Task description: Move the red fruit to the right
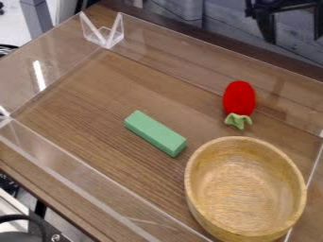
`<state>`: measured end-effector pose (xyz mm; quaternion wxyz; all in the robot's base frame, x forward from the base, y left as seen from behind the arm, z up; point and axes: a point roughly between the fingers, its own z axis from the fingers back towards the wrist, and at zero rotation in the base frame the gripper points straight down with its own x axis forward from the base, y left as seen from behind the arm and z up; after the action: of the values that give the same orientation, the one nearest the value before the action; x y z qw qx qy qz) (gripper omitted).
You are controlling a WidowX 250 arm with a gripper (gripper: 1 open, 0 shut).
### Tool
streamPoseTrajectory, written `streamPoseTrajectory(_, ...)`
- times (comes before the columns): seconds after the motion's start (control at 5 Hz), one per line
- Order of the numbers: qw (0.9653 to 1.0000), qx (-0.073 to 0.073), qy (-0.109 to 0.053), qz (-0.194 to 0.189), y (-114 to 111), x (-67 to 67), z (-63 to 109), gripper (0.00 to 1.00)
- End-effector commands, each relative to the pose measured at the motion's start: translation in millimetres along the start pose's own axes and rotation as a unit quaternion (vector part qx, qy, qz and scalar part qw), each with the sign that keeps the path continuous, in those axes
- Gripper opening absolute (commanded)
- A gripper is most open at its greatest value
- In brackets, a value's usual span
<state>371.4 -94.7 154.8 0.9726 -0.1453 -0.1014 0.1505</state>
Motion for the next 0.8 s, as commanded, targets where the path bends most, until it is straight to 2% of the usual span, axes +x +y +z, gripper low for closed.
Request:
streamPoseTrajectory(0.0,0.9998,-0.004,-0.016,-0.012,-4.0,-4.0,3.8,1.0)
streamPoseTrajectory(0.4,0.9966,-0.011,0.009,-0.081,-1.2,-2.6,-1.6,1.0)
streamPoseTrajectory(0.6,0.9967,-0.011,0.008,-0.08,3.4,-7.0,6.7,1.0)
